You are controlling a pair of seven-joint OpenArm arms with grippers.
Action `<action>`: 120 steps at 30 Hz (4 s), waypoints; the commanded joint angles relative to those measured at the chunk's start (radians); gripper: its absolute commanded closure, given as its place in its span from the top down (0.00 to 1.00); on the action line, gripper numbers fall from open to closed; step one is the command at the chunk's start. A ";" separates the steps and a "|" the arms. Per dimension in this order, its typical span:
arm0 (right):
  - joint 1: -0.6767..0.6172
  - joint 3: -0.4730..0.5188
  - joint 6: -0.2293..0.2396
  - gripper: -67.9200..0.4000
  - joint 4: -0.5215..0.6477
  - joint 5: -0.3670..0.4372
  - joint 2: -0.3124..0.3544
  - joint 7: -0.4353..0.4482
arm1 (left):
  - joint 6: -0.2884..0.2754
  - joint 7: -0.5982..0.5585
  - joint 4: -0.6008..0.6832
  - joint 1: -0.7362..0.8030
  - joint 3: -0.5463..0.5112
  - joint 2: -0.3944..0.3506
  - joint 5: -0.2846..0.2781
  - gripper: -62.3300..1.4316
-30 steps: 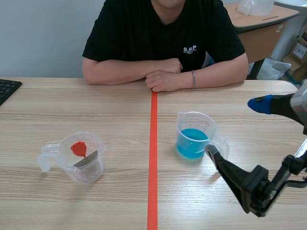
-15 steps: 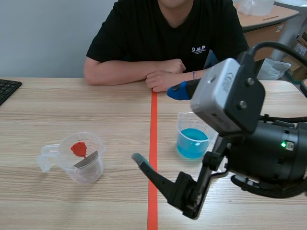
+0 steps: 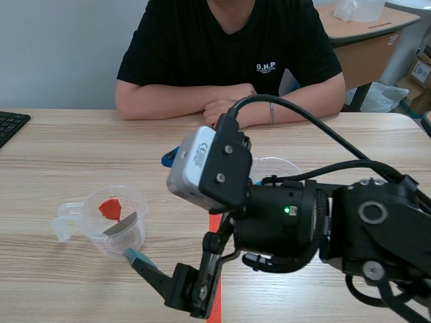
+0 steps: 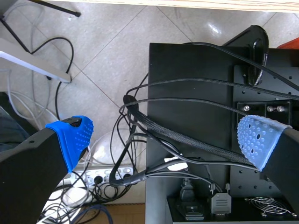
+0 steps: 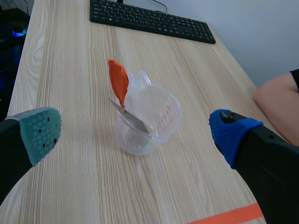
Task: Do the redox reaction experiment.
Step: 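Lift the metal plate out of the left beaker, then move the plate over the blue solution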
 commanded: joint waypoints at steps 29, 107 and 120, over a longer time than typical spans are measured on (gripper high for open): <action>0.125 -0.106 -0.013 0.34 -0.083 -0.101 -0.125 -0.027 | -0.003 -0.013 0.014 0.003 -0.008 -0.003 -0.003 1.00; -0.080 0.651 0.032 0.02 0.394 0.896 0.496 -0.424 | -0.010 0.001 0.014 0.003 -0.008 -0.003 -0.003 0.10; -0.020 0.665 0.096 0.02 0.227 0.990 0.541 -0.421 | -0.010 0.001 0.014 0.003 -0.008 -0.003 -0.003 0.10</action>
